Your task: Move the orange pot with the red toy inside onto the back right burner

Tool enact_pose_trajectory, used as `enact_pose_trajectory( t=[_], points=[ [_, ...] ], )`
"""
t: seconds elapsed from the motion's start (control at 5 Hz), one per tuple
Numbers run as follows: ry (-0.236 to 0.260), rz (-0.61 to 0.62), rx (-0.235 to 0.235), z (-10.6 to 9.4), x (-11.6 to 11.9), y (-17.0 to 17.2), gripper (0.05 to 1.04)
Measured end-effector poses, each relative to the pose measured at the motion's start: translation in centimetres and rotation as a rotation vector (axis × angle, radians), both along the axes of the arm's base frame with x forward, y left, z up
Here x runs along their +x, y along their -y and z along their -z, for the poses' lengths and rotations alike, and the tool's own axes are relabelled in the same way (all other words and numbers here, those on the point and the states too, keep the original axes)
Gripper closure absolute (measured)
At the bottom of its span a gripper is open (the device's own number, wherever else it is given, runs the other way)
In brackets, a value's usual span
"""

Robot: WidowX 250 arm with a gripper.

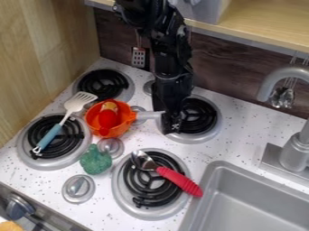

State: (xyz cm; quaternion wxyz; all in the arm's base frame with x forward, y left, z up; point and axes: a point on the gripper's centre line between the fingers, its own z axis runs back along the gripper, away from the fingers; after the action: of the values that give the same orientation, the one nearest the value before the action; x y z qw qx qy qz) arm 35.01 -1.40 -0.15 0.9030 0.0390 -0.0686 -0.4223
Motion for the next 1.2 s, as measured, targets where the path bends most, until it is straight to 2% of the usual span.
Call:
enact_pose_trajectory(
  t=[0.2,0.6,0.8,1.2],
  points=[
    [0.041,0.037,-0.018,-0.5,1.3,-1.8,0.086],
    [0.059,0.089,-0.039,0.9,2.4,-3.4,0.086],
    [0.036,0.089,-0.09,1.8,2.6,-3.7,0.086],
    [0.019,0.083,-0.157,3.5,2.3,-4.4,0.086]
  ],
)
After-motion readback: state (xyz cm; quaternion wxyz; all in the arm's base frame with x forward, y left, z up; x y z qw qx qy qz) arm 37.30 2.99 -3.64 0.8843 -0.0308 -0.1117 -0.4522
